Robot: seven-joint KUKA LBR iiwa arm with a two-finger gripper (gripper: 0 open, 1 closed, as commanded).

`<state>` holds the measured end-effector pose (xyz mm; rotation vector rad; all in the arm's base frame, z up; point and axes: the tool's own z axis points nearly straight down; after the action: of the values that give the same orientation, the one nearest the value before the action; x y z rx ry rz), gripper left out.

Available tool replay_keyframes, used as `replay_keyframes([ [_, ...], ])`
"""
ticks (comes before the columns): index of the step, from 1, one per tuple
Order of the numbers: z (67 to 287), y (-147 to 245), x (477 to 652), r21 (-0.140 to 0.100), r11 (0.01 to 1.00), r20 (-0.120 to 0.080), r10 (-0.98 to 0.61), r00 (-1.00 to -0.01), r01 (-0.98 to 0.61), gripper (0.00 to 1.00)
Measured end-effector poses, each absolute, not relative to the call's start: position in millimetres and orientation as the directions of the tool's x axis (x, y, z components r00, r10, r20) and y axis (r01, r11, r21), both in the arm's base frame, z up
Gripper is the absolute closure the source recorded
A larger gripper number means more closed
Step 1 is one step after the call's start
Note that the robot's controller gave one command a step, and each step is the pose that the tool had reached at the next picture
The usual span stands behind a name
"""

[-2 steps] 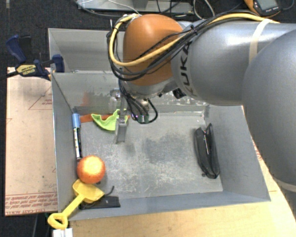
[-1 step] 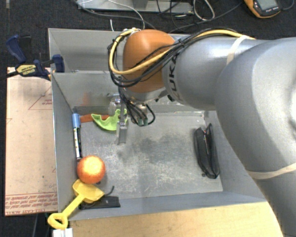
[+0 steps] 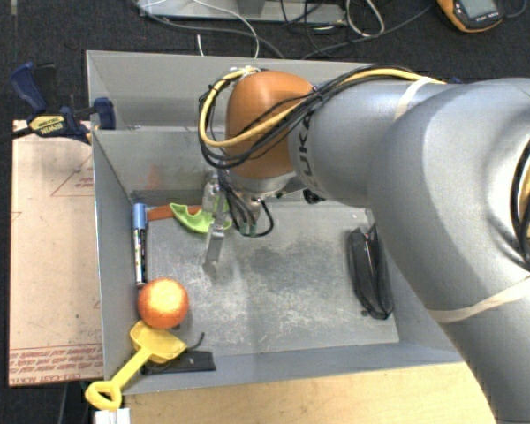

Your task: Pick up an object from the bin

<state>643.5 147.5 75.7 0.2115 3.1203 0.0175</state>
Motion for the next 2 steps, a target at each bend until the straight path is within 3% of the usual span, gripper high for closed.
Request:
replay_keyframes([
  [1, 74.1, 143.0, 646.7, 0.003, 0.981, -0.017, -0.194, -0.981, -0.194, 0.0],
  [2, 74.8, 146.8, 646.2, 0.014, 0.998, -0.018, 0.062, -0.998, 0.062, 0.0],
])
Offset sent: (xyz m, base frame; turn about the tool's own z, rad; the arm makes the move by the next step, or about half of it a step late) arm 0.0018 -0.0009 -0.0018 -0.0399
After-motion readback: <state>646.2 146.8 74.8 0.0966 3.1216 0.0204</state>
